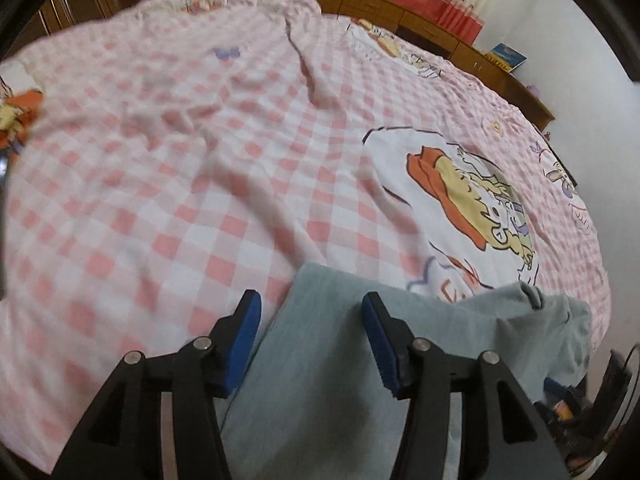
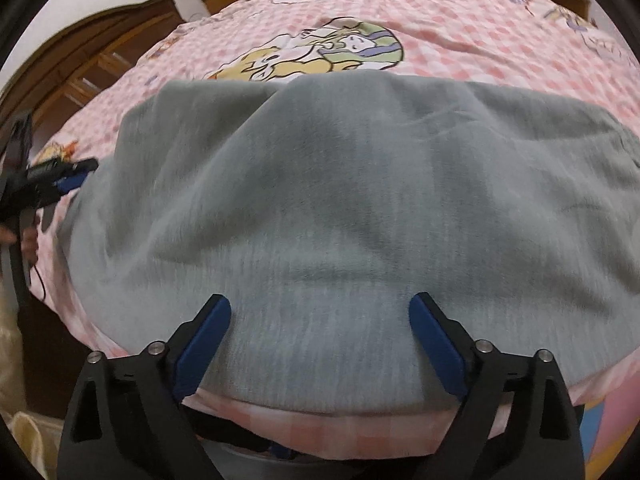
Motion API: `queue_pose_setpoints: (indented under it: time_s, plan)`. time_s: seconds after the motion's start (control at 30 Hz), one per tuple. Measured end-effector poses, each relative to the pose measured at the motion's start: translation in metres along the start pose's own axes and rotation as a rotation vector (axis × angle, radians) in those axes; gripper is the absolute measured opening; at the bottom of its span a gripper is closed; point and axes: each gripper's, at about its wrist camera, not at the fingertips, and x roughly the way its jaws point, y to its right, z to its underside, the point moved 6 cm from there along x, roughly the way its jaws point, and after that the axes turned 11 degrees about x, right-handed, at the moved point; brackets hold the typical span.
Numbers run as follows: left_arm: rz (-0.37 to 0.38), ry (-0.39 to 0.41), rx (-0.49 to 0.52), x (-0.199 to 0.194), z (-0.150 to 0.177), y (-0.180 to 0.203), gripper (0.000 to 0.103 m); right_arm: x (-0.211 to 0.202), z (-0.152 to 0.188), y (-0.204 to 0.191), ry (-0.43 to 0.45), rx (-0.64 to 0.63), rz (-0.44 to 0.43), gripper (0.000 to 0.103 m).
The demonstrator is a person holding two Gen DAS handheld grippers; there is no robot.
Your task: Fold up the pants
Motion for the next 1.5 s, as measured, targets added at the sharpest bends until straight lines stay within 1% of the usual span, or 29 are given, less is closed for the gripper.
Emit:
queue_pose_setpoints:
  time_s: [0.07,0.13,0.2,0.3,0.37,0.4,0.43,0.47,0.53,0.57,0.63,0.7,0.77,0.87,0.93,0.97,1.0,1.07,1.1,1.13,1.2,1.27,1.33,1.37,1.4,1.43,1.47,1.5]
  plan:
    - [0.053,-0.01,-0.05,0.011,-0.001,-0.003,0.057,0.002,0.001,-0.001,0.006,-0.009,-0.002,0.098]
    - [0.083,0.002,-0.067,0.014,-0.001,-0.003,0.058,0.003,0.001,-0.001,0.015,-0.009,-0.013,0.1]
    - [0.087,0.018,-0.062,0.015,-0.003,-0.001,0.058,0.004,0.001,-0.001,0.022,-0.011,-0.018,0.102]
    - [0.064,0.025,-0.011,0.02,-0.005,0.006,0.058,0.006,0.001,-0.003,0.021,-0.022,-0.014,0.103]
    - [0.035,0.032,0.024,0.02,-0.003,0.012,0.051,0.006,0.001,-0.003,0.024,-0.028,-0.012,0.103]
    - [0.036,0.038,0.033,0.018,-0.002,0.015,0.036,0.006,0.001,-0.003,0.026,-0.029,-0.013,0.103]
    - [0.043,0.046,0.036,0.016,-0.001,0.018,0.025,0.006,0.001,-0.003,0.028,-0.028,-0.016,0.103]
    - [0.04,0.057,0.041,0.012,0.001,0.021,0.023,0.006,0.001,-0.003,0.029,-0.027,-0.018,0.103]
    - [0.012,0.089,0.063,0.004,0.003,0.026,0.011,0.005,0.001,-0.002,0.032,-0.025,-0.023,0.103]
    - [0.003,0.113,0.078,-0.004,0.006,0.03,0.009,0.005,0.001,-0.002,0.034,-0.026,-0.025,0.103]
    - [0.006,0.149,0.078,-0.019,0.009,0.033,0.006,0.004,0.002,-0.002,0.036,-0.027,-0.026,0.103]
    - [0.024,0.201,0.049,-0.043,0.014,0.036,0.005,0.003,0.002,-0.002,0.039,-0.027,-0.026,0.103]
    - [0.027,0.245,0.014,-0.065,0.021,0.035,0.004,0.002,0.003,-0.003,0.04,-0.029,-0.024,0.103]
    - [0.022,0.282,-0.053,-0.092,0.034,0.025,0.004,0.001,0.003,-0.003,0.041,-0.031,-0.023,0.102]
    - [0.015,0.288,-0.09,-0.107,0.046,0.015,0.004,-0.002,0.003,-0.002,0.039,-0.026,-0.02,0.098]
    - [0.003,0.286,-0.096,-0.112,0.051,0.011,0.004,-0.005,0.002,0.0,0.038,-0.013,-0.005,0.089]
    - [-0.012,0.28,-0.1,-0.118,0.057,0.006,0.004,-0.011,-0.002,0.002,0.042,0.013,-0.002,0.076]
    - [-0.016,0.264,-0.113,-0.123,0.069,-0.001,0.004,-0.025,-0.011,0.003,0.037,0.072,-0.078,0.066]
    - [-0.014,0.254,-0.12,-0.124,0.076,-0.002,0.004,-0.032,-0.018,0.002,0.035,0.102,-0.12,0.065]
    - [-0.009,0.242,-0.127,-0.123,0.083,-0.004,0.004,-0.041,-0.028,0.001,0.048,0.119,-0.14,0.065]
    - [0.016,0.217,-0.144,-0.119,0.099,-0.004,0.004,-0.053,-0.048,-0.006,0.081,0.095,-0.147,0.065]
    - [0.045,0.21,-0.167,-0.113,0.112,-0.002,0.004,-0.06,-0.071,-0.015,0.106,0.06,-0.121,0.065]
    - [0.048,0.195,-0.173,-0.107,0.125,0.002,0.004,-0.059,-0.09,-0.025,0.078,0.052,-0.103,0.065]
    - [0.033,0.175,-0.148,-0.103,0.133,0.007,0.004,-0.054,-0.1,-0.033,0.036,0.051,-0.116,0.064]
    - [0.015,0.156,-0.129,-0.099,0.139,0.011,0.003,-0.048,-0.108,-0.041,-0.001,0.049,-0.135,0.06]
    - [0.007,0.127,-0.11,-0.093,0.148,0.014,0.003,-0.043,-0.116,-0.05,-0.017,0.047,-0.145,0.059]
    - [0.011,0.113,-0.109,-0.09,0.153,0.016,0.003,-0.039,-0.119,-0.056,-0.027,0.035,-0.145,0.057]
    - [0.017,0.105,-0.118,-0.087,0.157,0.016,0.003,-0.031,-0.124,-0.064,-0.041,0.01,-0.127,0.054]
